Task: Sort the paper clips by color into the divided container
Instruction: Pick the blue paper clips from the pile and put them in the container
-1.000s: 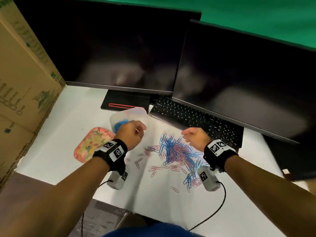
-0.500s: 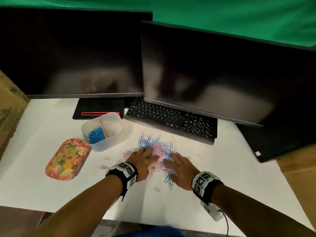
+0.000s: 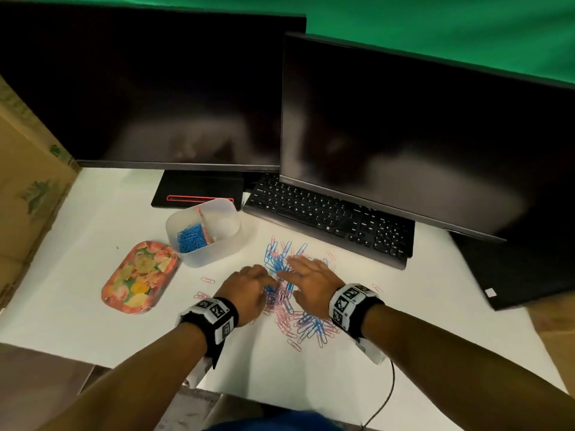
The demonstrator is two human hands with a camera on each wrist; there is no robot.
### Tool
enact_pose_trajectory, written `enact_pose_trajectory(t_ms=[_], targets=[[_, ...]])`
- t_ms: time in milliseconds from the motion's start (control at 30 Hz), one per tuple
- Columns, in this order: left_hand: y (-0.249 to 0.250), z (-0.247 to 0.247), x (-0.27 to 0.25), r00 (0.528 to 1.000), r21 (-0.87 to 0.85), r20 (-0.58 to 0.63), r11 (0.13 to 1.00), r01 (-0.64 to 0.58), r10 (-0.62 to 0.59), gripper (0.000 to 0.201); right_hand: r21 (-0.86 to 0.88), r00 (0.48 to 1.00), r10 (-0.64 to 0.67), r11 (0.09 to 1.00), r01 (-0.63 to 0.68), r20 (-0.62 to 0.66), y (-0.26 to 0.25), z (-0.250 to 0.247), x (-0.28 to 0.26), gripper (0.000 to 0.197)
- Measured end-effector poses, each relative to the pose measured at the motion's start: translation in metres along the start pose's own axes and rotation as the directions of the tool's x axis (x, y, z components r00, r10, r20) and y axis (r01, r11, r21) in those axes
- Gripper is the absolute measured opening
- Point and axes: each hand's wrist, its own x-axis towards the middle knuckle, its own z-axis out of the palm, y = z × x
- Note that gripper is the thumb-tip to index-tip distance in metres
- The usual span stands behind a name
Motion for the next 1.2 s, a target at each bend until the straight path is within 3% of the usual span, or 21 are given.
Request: enact_pose_trajectory(t_ms=[133, 233, 433, 567, 700, 867, 967, 1067, 1133, 1200], targets=[[-0.009, -0.008, 0.007, 0.998, 0.011, -0.006, 0.998, 0.067, -0.067, 0.043, -0.068, 0.999, 0.027, 0.997, -0.024, 0.043, 0.004, 0.000, 0.004, 0.053], [-0.007, -0.015, 0.015, 0.996, 0.009, -0.002, 0.996, 0.085, -0.085, 0.045, -0.043, 1.000, 0.027, 0.999, -0.027, -0.013, 0.016, 0.000, -0.001, 0.044], [0.010, -0.022, 0.047, 0.992, 0.134, 0.125, 0.991, 0.019, -0.036, 0.063, 0.007, 0.990, 0.116, 0.993, -0.116, -0.082, 0.016, -0.014, 0.006, 0.039], [0.017, -0.025, 0.056, 0.980, 0.272, 0.195, 0.962, -0.006, -0.049, 0.047, -0.038, 0.990, 0.130, 0.990, -0.133, -0.059, 0.005, -0.019, 0.028, 0.040], [0.011, -0.022, 0.055, 0.980, 0.258, 0.190, 0.966, 0.006, -0.057, 0.040, -0.096, 0.993, 0.110, 0.989, -0.113, -0.036, -0.001, -0.016, 0.044, 0.037], [-0.002, -0.027, 0.051, 0.999, 0.117, 0.014, 0.992, 0.044, -0.046, 0.018, -0.134, 0.995, 0.068, 0.988, -0.077, -0.069, -0.003, -0.004, 0.055, 0.019], [-0.007, -0.034, 0.048, 0.982, -0.078, -0.109, 0.986, 0.147, -0.155, 0.009, -0.123, 0.995, 0.061, 0.990, -0.070, -0.075, -0.001, -0.003, 0.058, 0.018], [-0.017, -0.033, 0.045, 0.937, -0.452, -0.134, 0.861, 0.231, -0.322, 0.011, 0.055, 0.992, 0.097, 0.994, -0.093, -0.086, 0.002, -0.011, 0.055, 0.015], [-0.024, -0.032, 0.037, 0.904, -0.692, -0.101, 0.682, 0.236, -0.415, 0.015, 0.251, 0.978, 0.175, 0.958, -0.142, -0.113, 0.007, -0.016, 0.052, 0.016], [-0.027, -0.034, 0.029, 0.874, -0.819, -0.028, 0.513, 0.259, -0.486, 0.017, 0.448, 0.948, 0.284, 0.873, -0.193, -0.145, 0.011, -0.017, 0.052, 0.023]])
